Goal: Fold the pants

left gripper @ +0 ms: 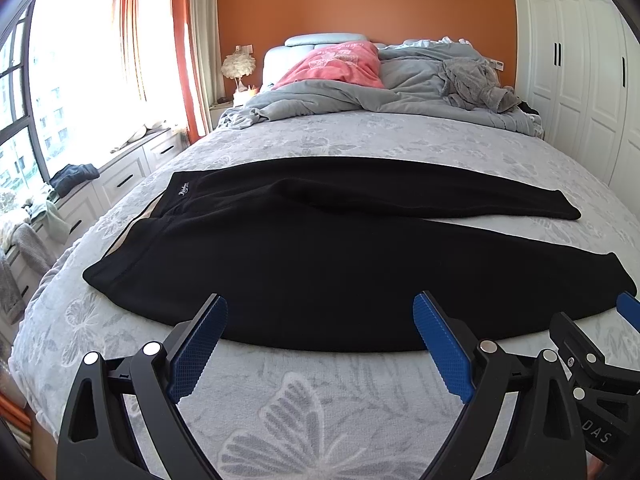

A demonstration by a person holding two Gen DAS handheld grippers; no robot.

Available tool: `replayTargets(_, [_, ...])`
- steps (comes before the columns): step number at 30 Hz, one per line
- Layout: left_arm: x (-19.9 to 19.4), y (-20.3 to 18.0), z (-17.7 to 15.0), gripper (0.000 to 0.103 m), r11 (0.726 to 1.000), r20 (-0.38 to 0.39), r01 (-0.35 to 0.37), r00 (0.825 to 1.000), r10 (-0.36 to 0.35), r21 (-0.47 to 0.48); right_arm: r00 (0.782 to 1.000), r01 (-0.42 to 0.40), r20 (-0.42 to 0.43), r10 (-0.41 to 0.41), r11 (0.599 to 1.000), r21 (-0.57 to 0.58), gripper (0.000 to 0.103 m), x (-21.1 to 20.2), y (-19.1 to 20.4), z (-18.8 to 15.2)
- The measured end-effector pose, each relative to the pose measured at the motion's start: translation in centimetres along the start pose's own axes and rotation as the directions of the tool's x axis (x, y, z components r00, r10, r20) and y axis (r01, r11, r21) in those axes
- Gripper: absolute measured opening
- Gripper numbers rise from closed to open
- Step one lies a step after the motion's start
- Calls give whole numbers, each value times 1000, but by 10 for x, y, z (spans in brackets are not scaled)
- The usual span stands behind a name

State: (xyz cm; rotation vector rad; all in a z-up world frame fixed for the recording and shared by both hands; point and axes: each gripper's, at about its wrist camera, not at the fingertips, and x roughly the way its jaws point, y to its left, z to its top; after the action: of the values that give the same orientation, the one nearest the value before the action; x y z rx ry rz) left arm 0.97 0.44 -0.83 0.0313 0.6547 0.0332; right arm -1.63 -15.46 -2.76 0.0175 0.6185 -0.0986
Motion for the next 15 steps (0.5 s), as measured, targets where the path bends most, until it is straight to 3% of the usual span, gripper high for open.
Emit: replayTargets(15, [11, 4, 5, 92, 1000, -30, 29, 999, -29, -10, 999, -3, -33, 4, 1000, 31, 98, 9, -7, 1])
